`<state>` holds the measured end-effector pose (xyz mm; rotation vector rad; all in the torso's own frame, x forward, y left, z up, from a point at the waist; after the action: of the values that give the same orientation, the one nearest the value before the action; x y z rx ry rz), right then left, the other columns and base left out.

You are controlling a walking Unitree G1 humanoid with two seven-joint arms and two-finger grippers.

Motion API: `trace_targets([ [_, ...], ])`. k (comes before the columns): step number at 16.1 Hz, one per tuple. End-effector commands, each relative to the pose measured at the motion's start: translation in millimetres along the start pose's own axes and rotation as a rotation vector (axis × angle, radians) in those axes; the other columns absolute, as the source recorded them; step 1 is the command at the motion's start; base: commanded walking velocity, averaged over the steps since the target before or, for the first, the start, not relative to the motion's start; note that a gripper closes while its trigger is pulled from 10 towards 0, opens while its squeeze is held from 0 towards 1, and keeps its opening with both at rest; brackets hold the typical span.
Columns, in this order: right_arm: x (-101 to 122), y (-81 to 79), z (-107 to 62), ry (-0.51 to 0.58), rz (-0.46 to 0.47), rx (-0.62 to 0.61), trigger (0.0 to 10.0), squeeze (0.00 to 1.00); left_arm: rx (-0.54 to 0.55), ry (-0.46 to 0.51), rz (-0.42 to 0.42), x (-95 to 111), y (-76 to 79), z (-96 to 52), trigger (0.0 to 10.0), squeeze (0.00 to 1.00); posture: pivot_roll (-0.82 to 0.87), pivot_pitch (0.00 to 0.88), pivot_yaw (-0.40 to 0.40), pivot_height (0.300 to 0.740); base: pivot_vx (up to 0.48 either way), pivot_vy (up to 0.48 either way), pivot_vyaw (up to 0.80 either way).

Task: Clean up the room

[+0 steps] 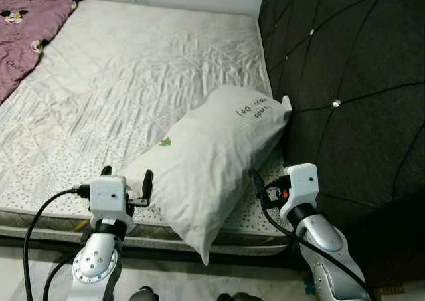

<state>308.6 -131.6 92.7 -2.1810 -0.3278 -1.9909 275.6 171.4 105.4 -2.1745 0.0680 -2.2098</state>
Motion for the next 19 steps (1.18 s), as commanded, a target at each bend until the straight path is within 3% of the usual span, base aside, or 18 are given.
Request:
trace_targets([
  [1, 0.6, 1.0, -3.3, -0.004, -0.001, 0.003, 10.0, 0.00, -0.006, -0.008, -0.003, -0.7, 2.6, -1.3, 10.0, 0.00, 0.00, 0.220, -0.065, 0.735, 0.000, 0.000, 0.00],
  [11, 3.1, 2.6, 0.6, -0.009, -0.014, 0.021, 10.0, 0.00, -0.005, -0.005, -0.010, 0.4, 6.3, 3.6, 10.0, 0.00, -0.01, 0.218, -0.086, 0.619, 0.000, 0.000, 0.00],
  [19, 5.4, 2.9, 4.9, -0.005, -0.029, 0.039, 10.0, 0.00, -0.013, 0.013, -0.017, 2.7, 10.3, 8.7, 10.0, 0.00, -0.02, 0.211, -0.096, 0.615, 0.000, 0.000, 0.00],
])
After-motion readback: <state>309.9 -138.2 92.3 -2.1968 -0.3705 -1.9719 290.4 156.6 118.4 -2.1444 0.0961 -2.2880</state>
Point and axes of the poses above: a point about 5 cm out from each wrist's last joint towards the gripper, its own z axis pointing out of the wrist towards the gripper, its own x axis along the axis of the wrist's last joint, y = z × x, the point moved 4 cm from there along z, pointing out of the wrist towards the gripper, and after that the axes turned 1 degree about -z, right-handed, at the moved point
